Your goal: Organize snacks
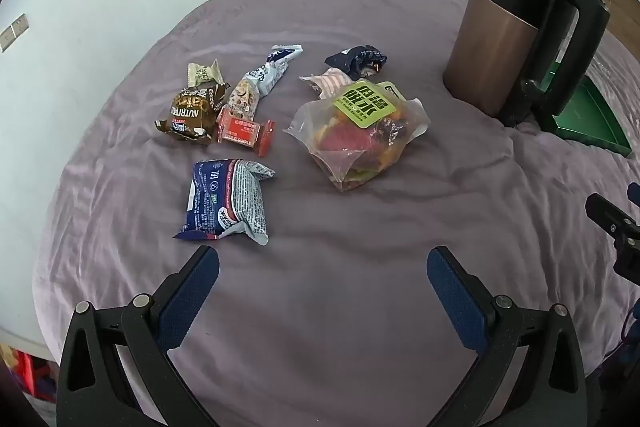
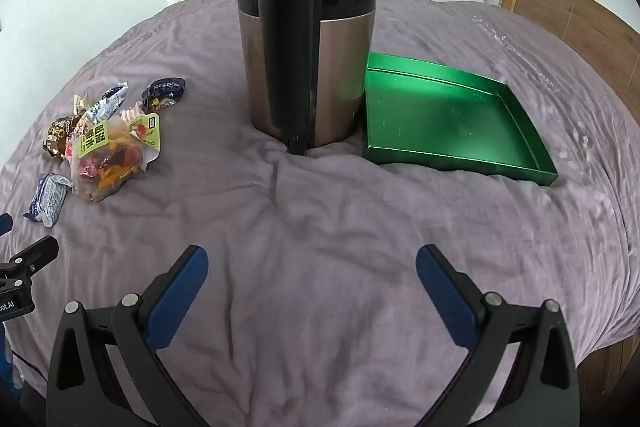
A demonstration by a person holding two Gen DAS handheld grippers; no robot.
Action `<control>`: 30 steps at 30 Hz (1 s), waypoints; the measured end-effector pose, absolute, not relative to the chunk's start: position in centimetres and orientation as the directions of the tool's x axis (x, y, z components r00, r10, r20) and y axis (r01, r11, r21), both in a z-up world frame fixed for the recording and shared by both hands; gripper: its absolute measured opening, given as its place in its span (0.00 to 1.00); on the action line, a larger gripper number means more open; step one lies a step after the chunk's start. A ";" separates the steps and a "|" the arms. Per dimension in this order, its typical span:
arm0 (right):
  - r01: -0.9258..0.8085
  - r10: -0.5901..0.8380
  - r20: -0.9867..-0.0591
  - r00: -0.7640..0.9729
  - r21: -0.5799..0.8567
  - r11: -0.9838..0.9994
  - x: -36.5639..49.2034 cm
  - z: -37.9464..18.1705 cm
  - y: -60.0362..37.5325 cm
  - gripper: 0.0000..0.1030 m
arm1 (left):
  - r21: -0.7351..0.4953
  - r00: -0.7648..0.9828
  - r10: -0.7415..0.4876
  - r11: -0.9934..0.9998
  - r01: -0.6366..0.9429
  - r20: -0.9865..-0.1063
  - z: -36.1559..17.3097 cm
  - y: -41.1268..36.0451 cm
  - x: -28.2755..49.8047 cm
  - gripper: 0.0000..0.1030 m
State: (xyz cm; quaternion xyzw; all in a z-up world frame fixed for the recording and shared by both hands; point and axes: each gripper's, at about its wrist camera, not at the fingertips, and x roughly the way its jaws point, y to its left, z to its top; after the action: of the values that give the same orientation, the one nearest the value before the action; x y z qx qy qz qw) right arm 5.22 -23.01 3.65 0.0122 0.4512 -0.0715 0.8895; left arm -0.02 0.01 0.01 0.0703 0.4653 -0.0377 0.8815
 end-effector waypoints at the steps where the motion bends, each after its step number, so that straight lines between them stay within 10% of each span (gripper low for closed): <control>1: 0.138 -0.116 -0.805 0.582 -0.042 0.990 5.2 3.6 -23.0 1.00 | 0.090 0.565 0.001 0.987 0.130 -0.825 0.0 0.0 0.0 0.99; 30: 0.135 -0.111 -0.811 0.574 -0.040 0.990 5.1 3.0 -22.3 1.00 | 0.070 0.543 -0.015 0.988 0.135 -0.839 -1.0 -0.2 -0.4 0.99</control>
State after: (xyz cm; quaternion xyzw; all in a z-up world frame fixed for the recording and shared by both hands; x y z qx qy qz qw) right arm 5.12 -22.32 3.02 0.0131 0.4563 -0.0695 0.8870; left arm -0.43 -0.16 -1.01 0.0632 0.4759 -0.0427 0.8762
